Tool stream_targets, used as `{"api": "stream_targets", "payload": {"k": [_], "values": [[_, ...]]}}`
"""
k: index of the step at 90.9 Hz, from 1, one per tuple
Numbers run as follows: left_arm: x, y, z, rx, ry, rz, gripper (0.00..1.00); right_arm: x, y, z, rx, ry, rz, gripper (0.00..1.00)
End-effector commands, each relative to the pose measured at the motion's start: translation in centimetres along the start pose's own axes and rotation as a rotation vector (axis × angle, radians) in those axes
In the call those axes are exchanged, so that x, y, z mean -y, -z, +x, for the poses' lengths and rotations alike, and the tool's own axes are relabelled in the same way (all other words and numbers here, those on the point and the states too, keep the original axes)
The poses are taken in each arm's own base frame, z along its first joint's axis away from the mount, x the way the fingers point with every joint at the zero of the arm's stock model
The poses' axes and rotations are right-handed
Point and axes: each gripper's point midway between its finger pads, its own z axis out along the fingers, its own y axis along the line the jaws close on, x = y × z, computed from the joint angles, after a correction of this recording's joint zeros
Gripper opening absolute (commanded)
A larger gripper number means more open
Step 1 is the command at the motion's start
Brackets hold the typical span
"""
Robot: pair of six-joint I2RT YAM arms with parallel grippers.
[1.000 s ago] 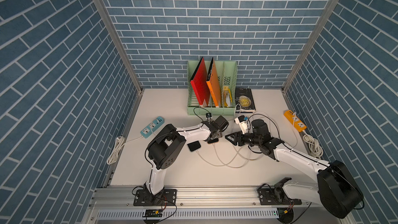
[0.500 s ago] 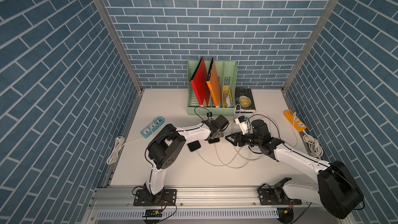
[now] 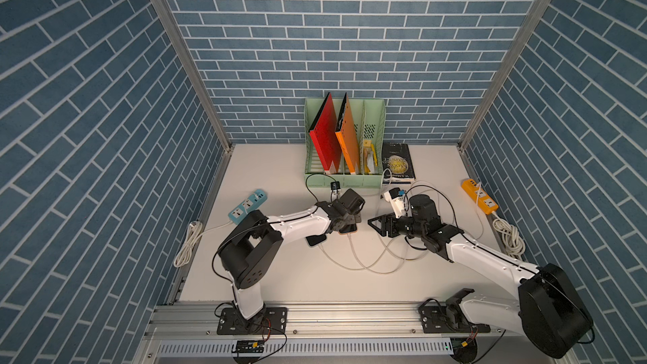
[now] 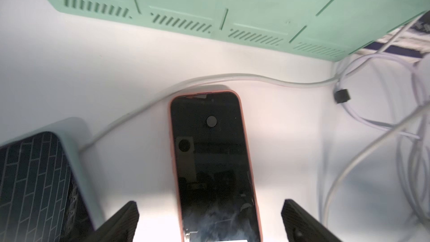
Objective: Plug the charging cable into the phone
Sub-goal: Place the phone at the center of the board, then reset both arms
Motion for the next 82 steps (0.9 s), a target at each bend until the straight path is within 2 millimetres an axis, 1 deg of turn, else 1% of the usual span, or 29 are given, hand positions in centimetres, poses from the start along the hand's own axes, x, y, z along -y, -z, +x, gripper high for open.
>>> {"api": "stream_targets", "payload": {"k": [1,4,13,15,23,27,34,44,50,56,63,71,75,78,82], "values": [[-1.7,4.5,-5.5,0.259,0.002,-0.009,1.0,1.2,1.6,-3.0,0.111,0.051,0.12,0.68],[-2.9,5.7,-6.3,0.315,-0.008,-0.047,1.0,1.8,2.1,-3.7,0.146,0.054,0.161,0.7],[-6.0,8.8,-7.8,0.45,-0.049,-0.124,1.0,3.9,4.1,-6.0,0.263,0.076,0.303,0.77],[-6.6,9.5,-8.1,0.479,-0.056,-0.139,1.0,4.5,4.7,-6.5,0.294,0.089,0.349,0.78],[-9.2,11.7,-8.9,0.588,-0.069,-0.205,1.0,6.9,7.4,-8.0,0.428,0.127,0.526,0.86],[-10.7,12.9,-9.2,0.644,-0.075,-0.248,1.0,7.8,8.9,-8.3,0.486,0.161,0.606,0.88],[-13.0,15.1,-9.7,0.765,-0.076,-0.28,1.0,9.7,11.5,-8.5,0.586,0.182,0.75,0.97],[-16.9,16.2,-8.7,0.89,-0.102,-0.28,1.0,12.1,14.3,-7.8,0.658,0.227,0.912,0.99],[-19.6,16.5,-7.5,0.956,-0.097,-0.313,1.0,13.4,15.2,-7.2,0.668,0.24,0.981,0.99],[-21.7,16.4,-6.5,0.99,-0.081,-0.346,1.0,14.6,15.8,-6.6,0.683,0.254,1.027,0.99],[-23.1,14.6,-6.1,0.945,-0.117,-0.366,1.0,15.3,16.3,-6.6,0.692,0.268,1.065,0.99],[-25.1,13.1,-6.1,0.919,-0.085,-0.411,1.0,16.1,17.0,-6.7,0.735,0.288,1.09,0.99],[-25.6,12.1,-6.1,0.909,-0.088,-0.391,1.0,16.8,17.1,-6.3,0.747,0.285,1.102,0.99],[-26.2,11.7,-6.3,0.905,-0.083,-0.415,1.0,17.3,17.2,-6.0,0.76,0.281,1.108,0.99],[-25.9,11.4,-7.0,0.909,-0.101,-0.404,1.0,17.7,17.3,-5.6,0.779,0.282,1.116,0.99]]}}
